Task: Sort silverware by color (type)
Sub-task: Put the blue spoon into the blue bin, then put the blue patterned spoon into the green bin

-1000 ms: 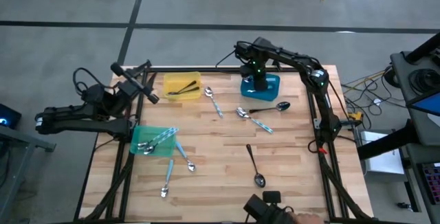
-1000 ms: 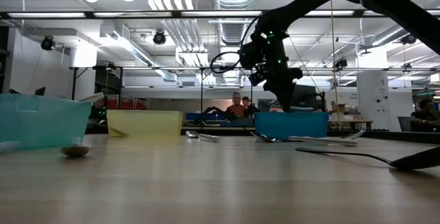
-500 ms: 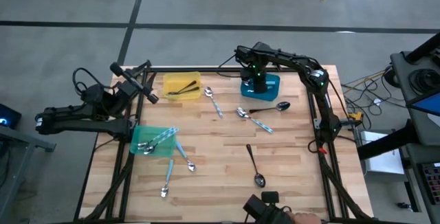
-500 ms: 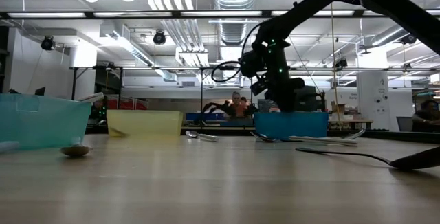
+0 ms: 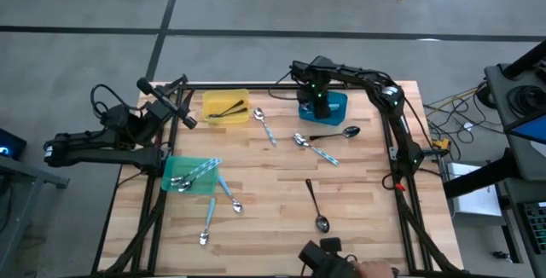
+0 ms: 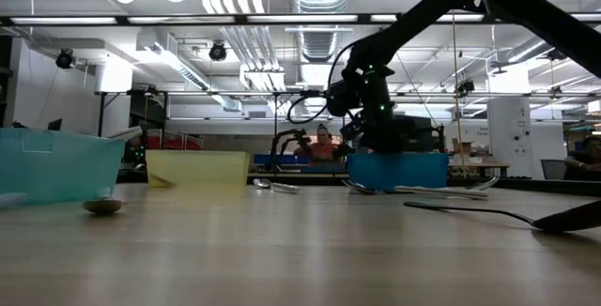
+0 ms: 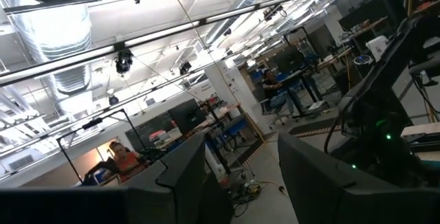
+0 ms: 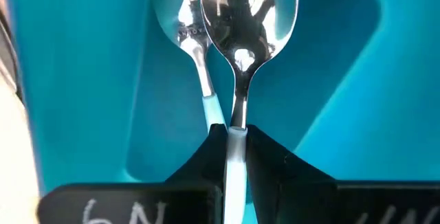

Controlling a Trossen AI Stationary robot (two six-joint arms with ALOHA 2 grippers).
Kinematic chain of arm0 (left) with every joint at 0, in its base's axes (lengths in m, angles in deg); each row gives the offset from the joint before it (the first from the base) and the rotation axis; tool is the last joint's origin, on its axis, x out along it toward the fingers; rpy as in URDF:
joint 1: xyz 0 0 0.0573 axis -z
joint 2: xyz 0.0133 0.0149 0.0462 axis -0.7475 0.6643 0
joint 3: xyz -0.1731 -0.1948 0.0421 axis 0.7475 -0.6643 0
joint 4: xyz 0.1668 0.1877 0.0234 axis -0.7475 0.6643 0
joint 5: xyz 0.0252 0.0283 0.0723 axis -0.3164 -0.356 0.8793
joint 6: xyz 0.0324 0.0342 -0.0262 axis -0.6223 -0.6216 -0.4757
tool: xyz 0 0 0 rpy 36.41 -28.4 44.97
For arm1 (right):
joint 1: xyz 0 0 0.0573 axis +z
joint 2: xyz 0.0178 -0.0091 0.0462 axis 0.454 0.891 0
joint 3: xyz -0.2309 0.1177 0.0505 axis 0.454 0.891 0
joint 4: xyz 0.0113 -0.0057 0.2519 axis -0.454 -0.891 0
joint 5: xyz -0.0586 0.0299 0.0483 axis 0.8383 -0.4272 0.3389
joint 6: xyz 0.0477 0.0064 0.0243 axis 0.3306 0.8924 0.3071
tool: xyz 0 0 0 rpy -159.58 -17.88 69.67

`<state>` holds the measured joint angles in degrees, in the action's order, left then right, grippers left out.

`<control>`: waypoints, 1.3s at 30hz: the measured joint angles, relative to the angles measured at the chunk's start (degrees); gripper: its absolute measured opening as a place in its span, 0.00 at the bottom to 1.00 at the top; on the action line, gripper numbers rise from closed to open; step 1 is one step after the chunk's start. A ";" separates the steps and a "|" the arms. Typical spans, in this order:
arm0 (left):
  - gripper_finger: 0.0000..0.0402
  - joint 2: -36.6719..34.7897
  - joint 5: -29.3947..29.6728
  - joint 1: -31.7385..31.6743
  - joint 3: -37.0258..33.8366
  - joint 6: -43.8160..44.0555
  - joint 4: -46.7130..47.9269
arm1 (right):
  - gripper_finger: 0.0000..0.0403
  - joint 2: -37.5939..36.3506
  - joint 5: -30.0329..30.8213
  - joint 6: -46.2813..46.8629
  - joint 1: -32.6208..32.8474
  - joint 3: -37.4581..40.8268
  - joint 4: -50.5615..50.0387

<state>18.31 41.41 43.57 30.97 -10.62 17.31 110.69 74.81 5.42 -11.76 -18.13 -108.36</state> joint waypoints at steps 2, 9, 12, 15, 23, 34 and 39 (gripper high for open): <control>0.41 0.00 0.00 0.00 0.00 0.00 0.01 | 0.06 0.76 0.02 -0.11 0.00 0.00 0.04; 0.41 0.00 0.02 0.00 0.00 0.00 0.17 | 0.06 2.43 0.20 -1.48 0.00 0.00 0.07; 0.41 0.00 0.02 0.00 -0.01 0.00 0.22 | 0.07 2.47 0.21 -1.75 0.00 0.00 0.25; 0.41 0.00 0.02 0.00 -0.02 0.00 0.28 | 0.07 2.47 0.22 -1.83 0.00 0.00 0.30; 0.41 0.00 0.04 0.00 -0.02 0.00 0.36 | 0.09 2.49 0.59 -1.34 0.00 0.00 0.43; 0.41 0.00 0.04 0.00 -0.02 1.52 0.50 | 0.24 1.72 0.70 3.07 -0.01 0.00 0.44; 0.41 0.00 0.08 0.00 -0.02 3.15 0.52 | 0.27 -0.60 0.70 6.48 0.01 0.00 0.06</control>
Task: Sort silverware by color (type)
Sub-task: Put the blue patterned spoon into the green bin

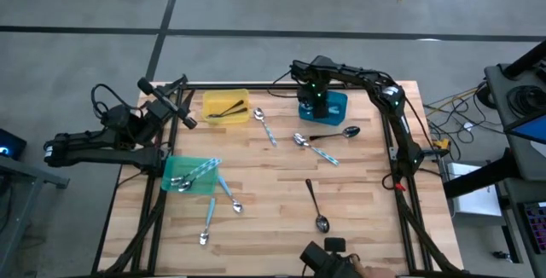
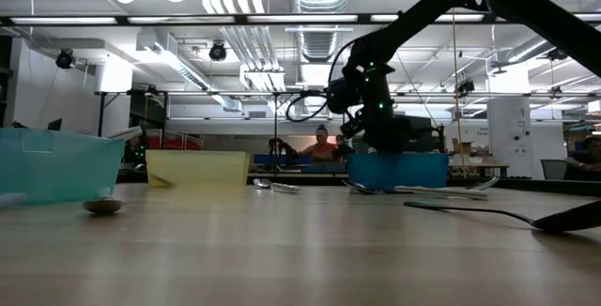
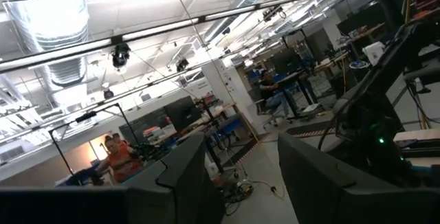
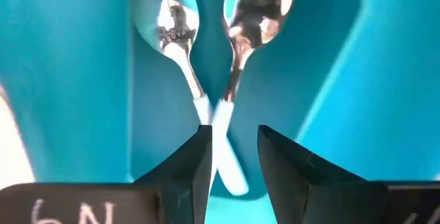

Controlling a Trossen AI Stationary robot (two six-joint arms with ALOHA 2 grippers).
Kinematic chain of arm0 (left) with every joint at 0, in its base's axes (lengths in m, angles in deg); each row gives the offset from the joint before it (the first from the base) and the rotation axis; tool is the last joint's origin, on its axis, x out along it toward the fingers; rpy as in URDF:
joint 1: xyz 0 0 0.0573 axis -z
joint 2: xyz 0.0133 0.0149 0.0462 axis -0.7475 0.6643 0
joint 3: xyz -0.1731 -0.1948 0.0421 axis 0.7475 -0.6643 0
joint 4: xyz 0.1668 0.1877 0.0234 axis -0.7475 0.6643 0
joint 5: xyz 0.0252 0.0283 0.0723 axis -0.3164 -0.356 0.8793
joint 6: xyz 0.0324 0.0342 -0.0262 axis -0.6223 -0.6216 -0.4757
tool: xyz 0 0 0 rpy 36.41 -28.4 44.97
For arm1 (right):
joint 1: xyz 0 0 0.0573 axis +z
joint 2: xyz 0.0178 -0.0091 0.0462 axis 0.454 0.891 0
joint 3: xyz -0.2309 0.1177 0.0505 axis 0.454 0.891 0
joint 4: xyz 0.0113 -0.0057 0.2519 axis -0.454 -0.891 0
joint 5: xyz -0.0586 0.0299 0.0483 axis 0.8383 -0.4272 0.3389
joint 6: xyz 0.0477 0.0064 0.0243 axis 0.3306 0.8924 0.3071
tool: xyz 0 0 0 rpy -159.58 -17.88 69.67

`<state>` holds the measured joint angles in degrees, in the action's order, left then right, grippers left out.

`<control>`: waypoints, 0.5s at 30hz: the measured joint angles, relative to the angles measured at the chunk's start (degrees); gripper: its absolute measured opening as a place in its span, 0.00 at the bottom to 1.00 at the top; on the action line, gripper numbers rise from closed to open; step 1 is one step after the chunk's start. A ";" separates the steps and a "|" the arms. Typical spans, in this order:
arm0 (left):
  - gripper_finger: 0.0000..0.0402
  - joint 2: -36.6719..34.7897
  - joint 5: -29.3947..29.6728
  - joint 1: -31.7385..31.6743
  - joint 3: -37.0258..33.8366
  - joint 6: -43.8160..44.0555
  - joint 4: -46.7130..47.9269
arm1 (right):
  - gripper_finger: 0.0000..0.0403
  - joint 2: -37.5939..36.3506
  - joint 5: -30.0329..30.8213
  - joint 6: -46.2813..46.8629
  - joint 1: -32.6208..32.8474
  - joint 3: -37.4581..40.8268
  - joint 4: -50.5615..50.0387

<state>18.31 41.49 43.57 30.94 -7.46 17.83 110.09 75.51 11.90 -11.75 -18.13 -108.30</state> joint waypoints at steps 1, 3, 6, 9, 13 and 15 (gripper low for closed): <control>0.41 0.01 0.01 0.00 0.00 0.75 0.18 | 0.27 -0.53 0.00 0.68 0.06 0.00 -0.06; 0.41 0.00 0.03 0.00 0.00 2.46 1.10 | 0.27 -1.76 -0.02 1.86 0.08 0.00 -0.17; 0.41 0.02 0.07 0.00 -0.02 5.66 3.48 | 0.26 -4.01 -0.01 3.57 0.15 0.00 -0.28; 0.41 0.02 0.09 0.00 -0.02 9.61 5.98 | 0.25 -6.58 -0.01 5.91 0.26 0.00 -0.27; 0.41 0.28 0.12 0.00 -0.02 16.48 8.78 | 0.22 -10.79 -0.14 11.43 0.78 0.00 0.39; 0.41 0.77 0.12 0.02 -0.02 20.43 10.29 | 0.21 -13.16 -0.42 14.87 1.38 0.00 0.93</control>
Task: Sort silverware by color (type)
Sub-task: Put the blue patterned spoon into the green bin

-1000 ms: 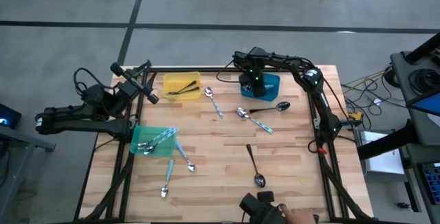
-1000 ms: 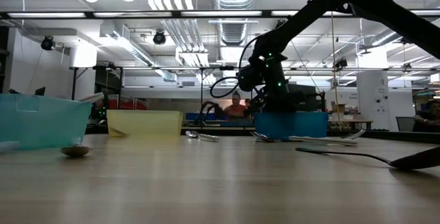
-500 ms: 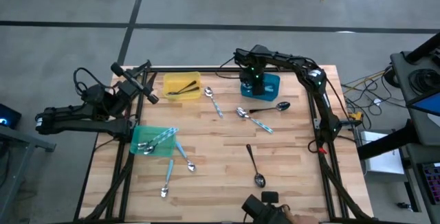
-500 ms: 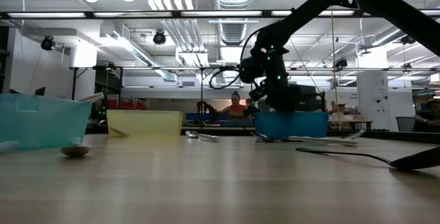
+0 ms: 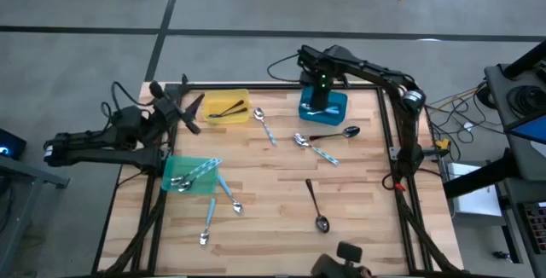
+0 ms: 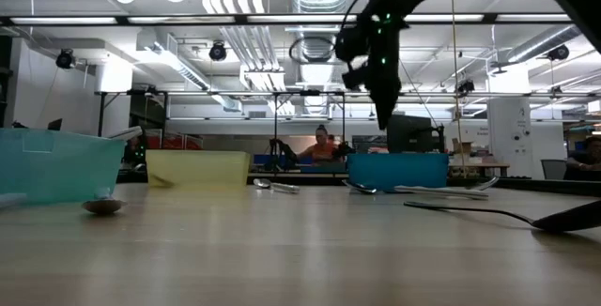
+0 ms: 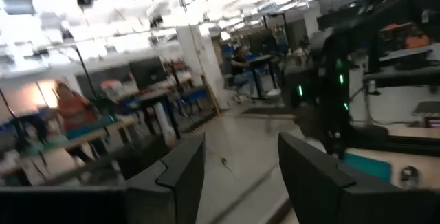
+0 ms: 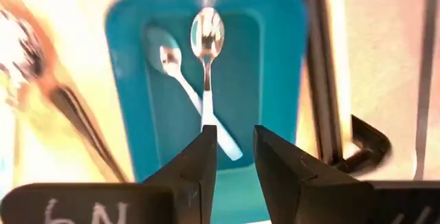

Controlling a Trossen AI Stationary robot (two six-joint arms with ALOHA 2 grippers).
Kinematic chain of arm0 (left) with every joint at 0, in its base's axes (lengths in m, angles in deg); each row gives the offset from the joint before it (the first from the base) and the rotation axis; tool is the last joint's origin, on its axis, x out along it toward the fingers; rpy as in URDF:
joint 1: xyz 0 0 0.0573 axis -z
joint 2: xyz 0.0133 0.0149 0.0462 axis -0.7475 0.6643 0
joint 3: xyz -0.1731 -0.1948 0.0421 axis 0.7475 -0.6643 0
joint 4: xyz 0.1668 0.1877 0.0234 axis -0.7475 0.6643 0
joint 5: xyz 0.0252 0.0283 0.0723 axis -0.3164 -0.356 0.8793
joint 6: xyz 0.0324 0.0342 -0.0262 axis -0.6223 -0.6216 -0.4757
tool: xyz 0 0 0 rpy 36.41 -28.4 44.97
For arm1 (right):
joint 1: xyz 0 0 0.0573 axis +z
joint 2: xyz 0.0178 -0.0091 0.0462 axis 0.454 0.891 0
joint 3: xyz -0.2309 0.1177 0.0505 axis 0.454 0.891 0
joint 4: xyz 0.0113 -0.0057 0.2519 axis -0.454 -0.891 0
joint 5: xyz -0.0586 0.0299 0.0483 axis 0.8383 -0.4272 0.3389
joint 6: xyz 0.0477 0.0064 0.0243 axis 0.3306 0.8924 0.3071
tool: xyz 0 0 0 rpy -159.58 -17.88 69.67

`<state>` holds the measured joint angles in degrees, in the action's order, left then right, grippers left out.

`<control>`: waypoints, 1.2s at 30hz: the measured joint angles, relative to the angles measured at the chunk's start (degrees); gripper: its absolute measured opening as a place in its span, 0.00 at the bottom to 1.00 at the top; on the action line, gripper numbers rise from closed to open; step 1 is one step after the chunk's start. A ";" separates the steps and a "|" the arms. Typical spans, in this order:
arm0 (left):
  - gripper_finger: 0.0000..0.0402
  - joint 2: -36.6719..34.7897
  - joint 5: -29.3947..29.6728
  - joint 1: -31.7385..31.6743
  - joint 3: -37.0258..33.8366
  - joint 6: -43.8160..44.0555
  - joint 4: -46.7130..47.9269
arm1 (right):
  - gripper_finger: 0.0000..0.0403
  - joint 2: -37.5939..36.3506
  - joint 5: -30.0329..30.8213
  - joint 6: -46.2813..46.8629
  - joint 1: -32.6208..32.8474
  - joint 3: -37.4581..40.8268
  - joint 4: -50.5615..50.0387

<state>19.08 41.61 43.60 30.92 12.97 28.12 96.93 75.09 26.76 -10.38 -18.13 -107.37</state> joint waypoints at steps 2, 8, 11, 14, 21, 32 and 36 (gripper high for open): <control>0.41 0.75 -0.09 0.00 0.00 3.71 1.59 | 0.20 -2.26 -0.05 2.62 0.85 0.05 0.83; 0.41 4.44 -0.38 0.09 0.00 12.55 3.95 | 0.16 -10.08 -0.13 5.59 5.66 2.82 5.60; 0.41 6.76 -2.70 0.09 0.47 15.74 5.09 | 0.15 -13.69 -0.13 7.40 8.42 4.99 8.69; 0.41 9.11 -5.82 0.09 1.47 17.96 4.91 | 0.15 -17.10 -0.11 9.12 11.20 8.19 13.78; 0.41 14.46 -8.85 0.24 2.40 22.77 6.03 | 0.15 -21.99 -0.09 15.01 17.14 17.00 28.29; 0.41 20.35 -8.96 0.24 2.43 27.31 8.16 | 0.15 -20.13 0.37 35.38 22.96 24.09 48.11; 0.41 20.83 -8.94 0.24 2.43 26.88 8.16 | 0.15 -17.64 0.35 41.81 23.74 24.11 50.39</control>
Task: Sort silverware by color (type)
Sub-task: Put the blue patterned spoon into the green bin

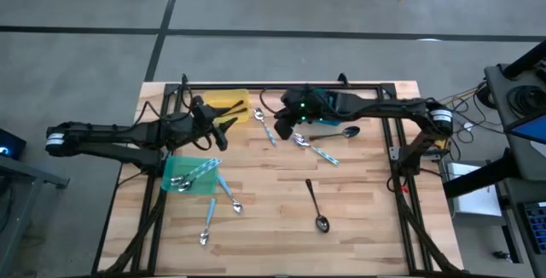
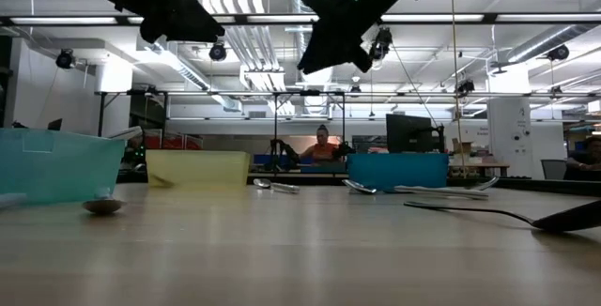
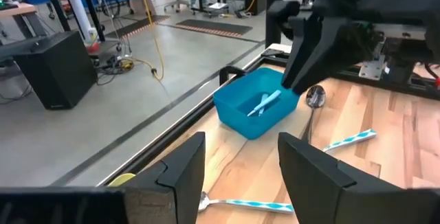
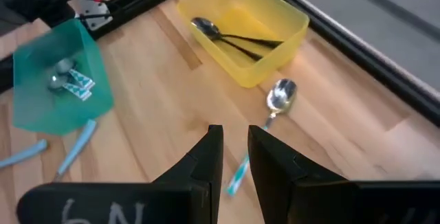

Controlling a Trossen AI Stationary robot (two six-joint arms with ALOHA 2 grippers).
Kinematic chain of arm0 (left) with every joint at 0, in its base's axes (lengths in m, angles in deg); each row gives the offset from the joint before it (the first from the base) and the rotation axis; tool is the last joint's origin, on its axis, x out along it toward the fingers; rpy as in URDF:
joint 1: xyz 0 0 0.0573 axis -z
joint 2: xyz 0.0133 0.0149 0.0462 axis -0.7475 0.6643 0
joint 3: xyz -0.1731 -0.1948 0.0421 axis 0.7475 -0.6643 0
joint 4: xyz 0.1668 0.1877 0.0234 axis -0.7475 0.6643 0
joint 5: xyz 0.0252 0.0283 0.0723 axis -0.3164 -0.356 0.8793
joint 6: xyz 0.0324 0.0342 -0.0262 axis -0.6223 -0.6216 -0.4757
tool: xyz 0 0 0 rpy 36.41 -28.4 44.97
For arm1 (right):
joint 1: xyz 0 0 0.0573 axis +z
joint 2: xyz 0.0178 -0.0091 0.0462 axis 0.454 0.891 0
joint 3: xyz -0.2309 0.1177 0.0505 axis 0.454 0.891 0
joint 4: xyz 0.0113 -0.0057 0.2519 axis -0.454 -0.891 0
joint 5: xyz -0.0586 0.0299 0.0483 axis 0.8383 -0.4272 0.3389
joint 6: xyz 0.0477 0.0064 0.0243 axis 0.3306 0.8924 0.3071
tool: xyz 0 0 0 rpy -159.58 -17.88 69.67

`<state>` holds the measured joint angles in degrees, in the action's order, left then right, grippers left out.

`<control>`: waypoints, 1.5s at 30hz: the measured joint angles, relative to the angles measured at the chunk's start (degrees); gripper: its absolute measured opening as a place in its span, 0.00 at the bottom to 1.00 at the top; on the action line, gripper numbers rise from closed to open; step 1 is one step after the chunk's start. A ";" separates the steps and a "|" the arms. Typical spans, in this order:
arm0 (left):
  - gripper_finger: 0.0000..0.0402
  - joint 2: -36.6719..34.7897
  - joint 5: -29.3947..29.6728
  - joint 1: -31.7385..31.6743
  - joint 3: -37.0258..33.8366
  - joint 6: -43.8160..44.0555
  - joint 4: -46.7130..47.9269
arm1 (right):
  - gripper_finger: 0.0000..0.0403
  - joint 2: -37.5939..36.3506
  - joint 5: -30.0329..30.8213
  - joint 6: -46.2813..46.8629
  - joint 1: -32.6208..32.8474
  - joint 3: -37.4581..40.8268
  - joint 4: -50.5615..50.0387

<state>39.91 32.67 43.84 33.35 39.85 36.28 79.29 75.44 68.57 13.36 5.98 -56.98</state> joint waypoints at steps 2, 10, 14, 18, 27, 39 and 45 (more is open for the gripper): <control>0.41 -0.04 0.04 -0.02 0.00 -0.39 -0.27 | 0.15 1.18 -0.02 0.90 0.34 0.00 1.19; 0.41 -0.46 0.86 -0.02 0.00 -5.66 -2.12 | 0.15 6.72 0.00 5.63 1.98 -2.03 3.27; 0.41 -0.50 1.20 -0.02 0.00 -8.51 -3.49 | 0.15 10.12 0.02 5.66 2.95 -5.02 2.59; 0.41 -1.10 1.31 -0.02 0.02 -9.97 -3.83 | 0.15 13.17 0.01 5.64 3.24 -8.08 0.08; 0.41 -2.81 1.29 -0.02 0.02 -10.09 -3.50 | 0.15 20.09 3.57 3.89 3.14 -13.66 -4.15; 0.41 -2.84 1.27 -0.02 0.02 -1.74 -1.02 | 0.15 33.38 11.89 2.19 1.21 -27.21 -18.41; 0.41 -2.91 1.25 -0.02 0.02 0.97 0.83 | 0.23 38.23 8.72 2.89 0.45 -34.24 -24.24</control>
<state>37.00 33.91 43.81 33.37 40.82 37.11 117.51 84.16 71.46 13.81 -28.27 -81.22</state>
